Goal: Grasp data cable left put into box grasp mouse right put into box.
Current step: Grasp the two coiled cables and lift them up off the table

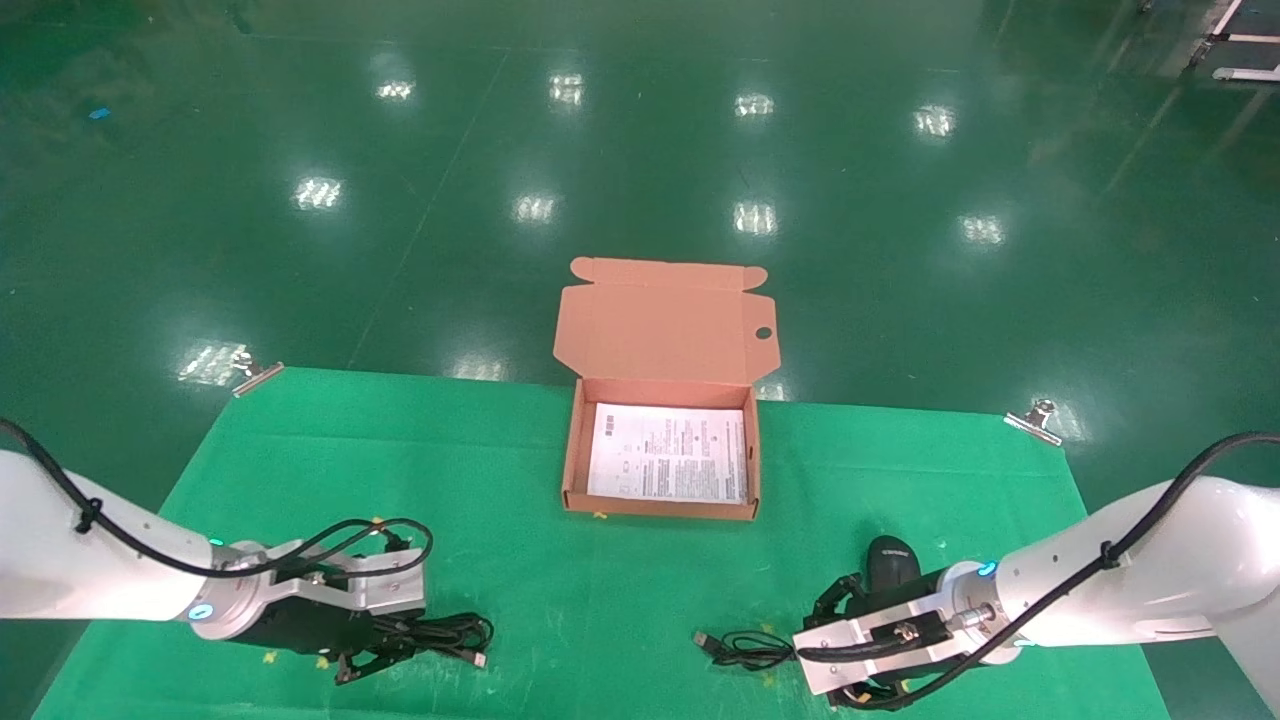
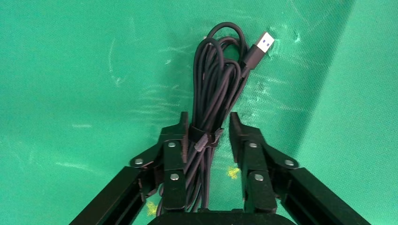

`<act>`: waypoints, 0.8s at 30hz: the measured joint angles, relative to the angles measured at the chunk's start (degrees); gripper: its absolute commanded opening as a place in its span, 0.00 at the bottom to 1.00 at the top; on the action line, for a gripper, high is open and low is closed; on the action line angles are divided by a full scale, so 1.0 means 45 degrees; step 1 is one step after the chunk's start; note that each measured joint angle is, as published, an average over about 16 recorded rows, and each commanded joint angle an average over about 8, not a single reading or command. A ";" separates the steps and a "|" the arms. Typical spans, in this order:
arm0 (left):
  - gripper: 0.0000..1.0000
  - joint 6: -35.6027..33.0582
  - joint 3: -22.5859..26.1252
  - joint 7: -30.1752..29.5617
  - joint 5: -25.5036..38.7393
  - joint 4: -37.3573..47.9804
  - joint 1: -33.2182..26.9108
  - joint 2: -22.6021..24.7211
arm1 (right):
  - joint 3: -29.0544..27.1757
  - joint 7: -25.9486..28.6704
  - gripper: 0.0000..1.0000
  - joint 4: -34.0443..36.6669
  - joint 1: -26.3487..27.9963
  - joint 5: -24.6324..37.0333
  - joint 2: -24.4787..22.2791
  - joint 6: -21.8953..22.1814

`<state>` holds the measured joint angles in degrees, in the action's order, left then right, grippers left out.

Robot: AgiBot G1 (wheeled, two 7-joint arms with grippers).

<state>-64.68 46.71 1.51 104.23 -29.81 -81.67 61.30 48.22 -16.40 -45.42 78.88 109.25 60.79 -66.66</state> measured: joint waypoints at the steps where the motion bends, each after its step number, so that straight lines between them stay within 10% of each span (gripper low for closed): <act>1: 0.00 -0.0002 0.0000 -0.0001 -0.0001 -0.0003 0.0001 -0.0001 | 0.0000 0.0001 0.00 -0.0003 0.0001 -0.0001 -0.0001 -0.0001; 24: 0.00 0.0109 -0.0023 0.0026 0.0024 -0.0181 -0.0094 -0.0068 | -0.0091 0.0084 0.00 -0.0159 0.0108 -0.0063 -0.0198 -0.0035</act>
<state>-64.18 46.60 1.63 104.34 -30.63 -82.09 61.00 47.81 -16.03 -46.13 79.36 108.97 59.90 -66.82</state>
